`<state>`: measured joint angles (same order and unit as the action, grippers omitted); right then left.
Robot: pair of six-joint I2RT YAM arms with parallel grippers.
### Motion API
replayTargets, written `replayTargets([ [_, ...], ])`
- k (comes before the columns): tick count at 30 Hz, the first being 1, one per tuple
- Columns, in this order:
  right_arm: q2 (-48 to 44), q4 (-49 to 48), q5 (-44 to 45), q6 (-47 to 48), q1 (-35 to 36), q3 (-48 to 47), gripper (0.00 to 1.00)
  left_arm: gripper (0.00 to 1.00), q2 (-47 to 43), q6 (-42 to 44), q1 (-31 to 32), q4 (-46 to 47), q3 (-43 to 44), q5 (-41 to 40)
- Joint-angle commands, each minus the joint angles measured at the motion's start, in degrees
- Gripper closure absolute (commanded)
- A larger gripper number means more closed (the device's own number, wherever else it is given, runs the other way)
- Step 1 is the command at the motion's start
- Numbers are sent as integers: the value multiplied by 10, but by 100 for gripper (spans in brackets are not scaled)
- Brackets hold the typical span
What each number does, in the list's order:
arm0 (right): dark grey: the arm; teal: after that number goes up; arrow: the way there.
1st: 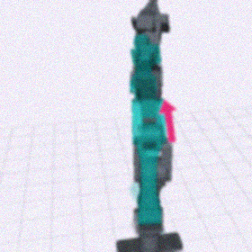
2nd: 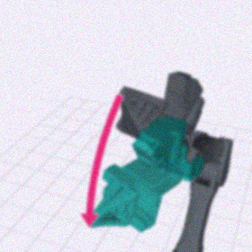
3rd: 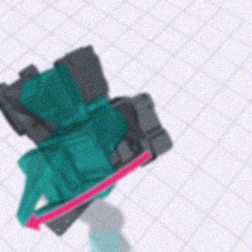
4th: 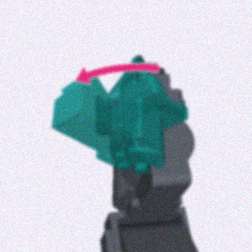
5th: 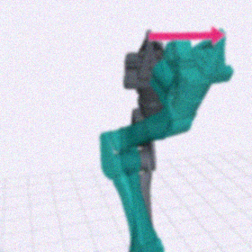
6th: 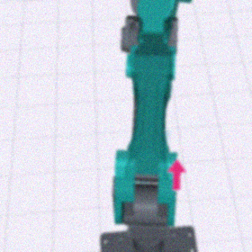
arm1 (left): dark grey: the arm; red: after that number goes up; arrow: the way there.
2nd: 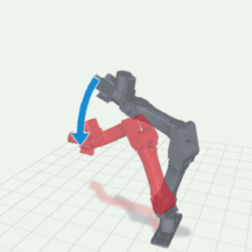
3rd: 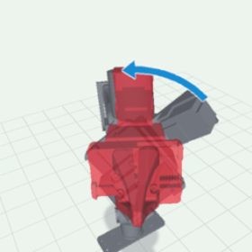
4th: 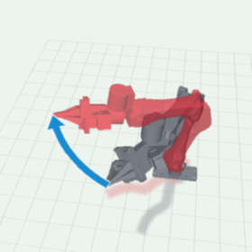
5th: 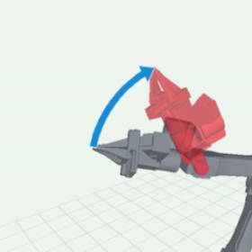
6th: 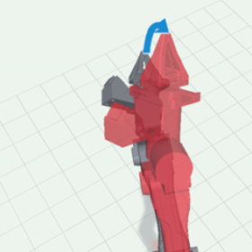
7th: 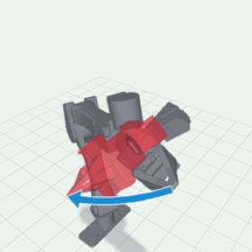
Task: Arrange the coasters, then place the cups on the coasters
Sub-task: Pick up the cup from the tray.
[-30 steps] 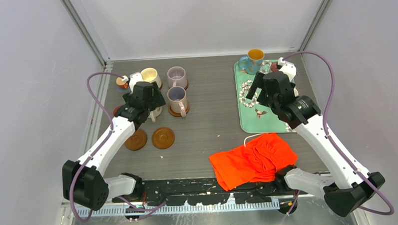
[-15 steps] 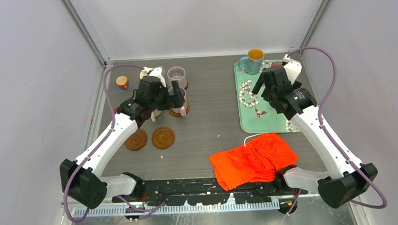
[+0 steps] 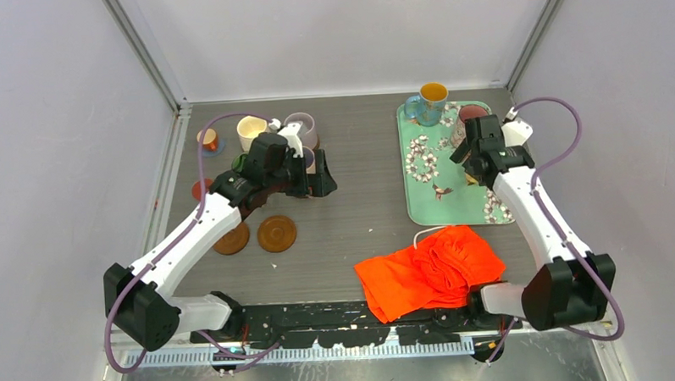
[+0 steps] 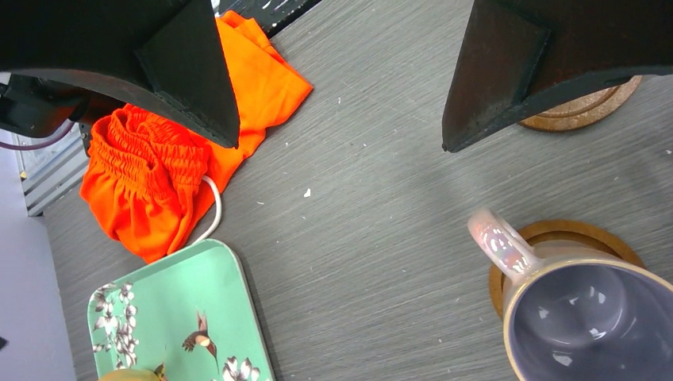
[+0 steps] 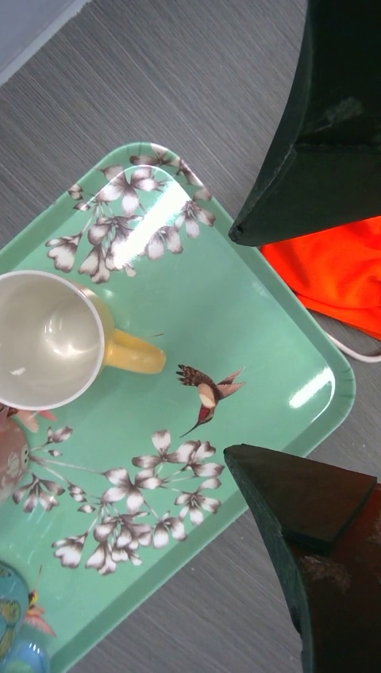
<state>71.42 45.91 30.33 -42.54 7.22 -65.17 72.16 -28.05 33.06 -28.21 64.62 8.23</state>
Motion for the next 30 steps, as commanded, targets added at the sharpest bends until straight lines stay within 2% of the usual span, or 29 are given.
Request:
replayTargets([
  [1,28,-63,-12,-24,-24,21,1,0,-7,2,3,3,21,25],
  [8,103,-135,-35,-25,-56,37,8,0,-6,4,3,5,18,30],
  [13,149,-155,-48,-20,-65,24,18,0,-3,3,3,5,17,32],
  [21,161,-159,-52,-11,-65,24,40,0,3,2,3,5,17,34],
  [30,162,-155,-36,-1,-64,28,57,0,7,-1,3,7,16,40],
])
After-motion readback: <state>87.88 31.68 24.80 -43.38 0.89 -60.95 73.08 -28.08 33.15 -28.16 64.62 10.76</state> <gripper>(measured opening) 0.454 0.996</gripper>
